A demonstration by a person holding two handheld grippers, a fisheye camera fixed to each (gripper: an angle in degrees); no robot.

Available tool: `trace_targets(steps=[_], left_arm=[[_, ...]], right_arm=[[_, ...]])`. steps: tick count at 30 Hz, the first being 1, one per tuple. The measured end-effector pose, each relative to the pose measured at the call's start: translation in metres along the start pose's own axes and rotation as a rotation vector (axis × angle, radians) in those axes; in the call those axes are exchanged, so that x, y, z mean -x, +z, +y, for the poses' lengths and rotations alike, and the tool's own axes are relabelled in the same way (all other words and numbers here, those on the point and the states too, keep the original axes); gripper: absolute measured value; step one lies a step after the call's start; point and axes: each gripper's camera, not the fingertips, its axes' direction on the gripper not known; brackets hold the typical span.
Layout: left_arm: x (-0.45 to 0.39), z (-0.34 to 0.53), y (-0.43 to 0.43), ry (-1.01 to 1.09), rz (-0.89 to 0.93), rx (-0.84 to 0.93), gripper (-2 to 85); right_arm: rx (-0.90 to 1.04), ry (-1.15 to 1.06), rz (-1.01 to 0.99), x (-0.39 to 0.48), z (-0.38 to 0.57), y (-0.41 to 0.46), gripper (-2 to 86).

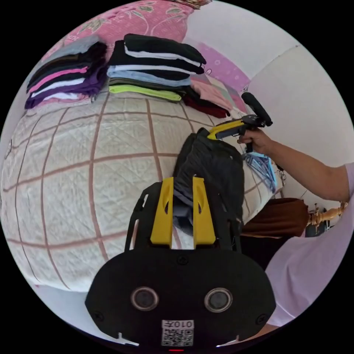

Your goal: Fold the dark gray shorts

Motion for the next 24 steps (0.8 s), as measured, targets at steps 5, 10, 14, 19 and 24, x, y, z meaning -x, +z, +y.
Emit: trace_targets(steps=[5,10,14,19,24], left_arm=[[-0.055,0.115,0.006,-0.137,0.045,0.051,10.0],[-0.113,0.195,0.042,-0.217,0.083,0.073,11.4],[-0.152,0.226,0.066,-0.218,0.104,0.057,11.8],[-0.19,0.249,0.084,-0.192,0.153,0.019,10.8],[-0.206,0.277,0.093,-0.204,0.109,0.075,10.0]], right_arm=[[-0.175,0.007,0.006,0.002,0.07,-0.043,8.7],[-0.141,0.051,-0.13,0.003,0.151,-0.031,8.6],[-0.112,-0.018,-0.198,0.033,0.196,-0.013,8.8],[-0.004,-0.273,-0.267,0.107,0.198,0.018,8.5],[0.156,-0.459,-0.275,0.168,0.182,0.063,9.3]])
